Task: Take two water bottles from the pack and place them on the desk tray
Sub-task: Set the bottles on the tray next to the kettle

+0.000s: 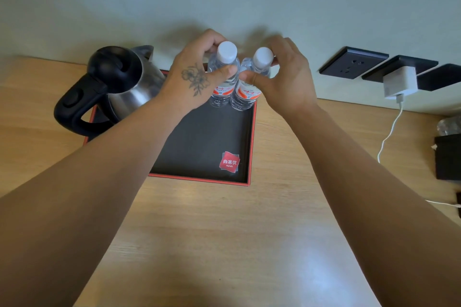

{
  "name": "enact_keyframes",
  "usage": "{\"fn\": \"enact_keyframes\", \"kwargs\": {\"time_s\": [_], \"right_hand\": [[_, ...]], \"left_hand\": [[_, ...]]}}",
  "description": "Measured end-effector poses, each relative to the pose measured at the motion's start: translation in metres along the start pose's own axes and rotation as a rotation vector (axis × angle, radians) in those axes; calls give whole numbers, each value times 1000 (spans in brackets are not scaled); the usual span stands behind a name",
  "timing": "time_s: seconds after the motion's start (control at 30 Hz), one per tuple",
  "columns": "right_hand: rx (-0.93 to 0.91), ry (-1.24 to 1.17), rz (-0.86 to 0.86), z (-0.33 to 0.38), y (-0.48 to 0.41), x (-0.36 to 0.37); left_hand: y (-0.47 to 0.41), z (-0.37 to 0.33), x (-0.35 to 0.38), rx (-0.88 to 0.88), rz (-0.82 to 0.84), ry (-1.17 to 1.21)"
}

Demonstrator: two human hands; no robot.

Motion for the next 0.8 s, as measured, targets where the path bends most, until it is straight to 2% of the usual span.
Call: {"fn": "enact_keyframes", "kwargs": {"time_s": [0.2,0.37,0.53,0.8], "right_hand": [[25,7,-27,-4,4,-2],[68,-7,40,-8,6,0],[16,-9,92,-8,14,6],[-20,42,86,-14,11,9]], "left_hand": [[-4,-1,3,5,30,-14],[-5,4,1,-15,62,-36],[-3,18,-1,-111,56,58],[-2,9,4,-68,37,18]]}}
Point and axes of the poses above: each hand's wrist, its own y-axis away from the middle knuckle, its own x-axis out of the palm, z = x × y, the point moved 8 cm from there along -y, towards the middle knuckle, and after that the axes turned 4 degrees about -x, right-handed, at the moved point
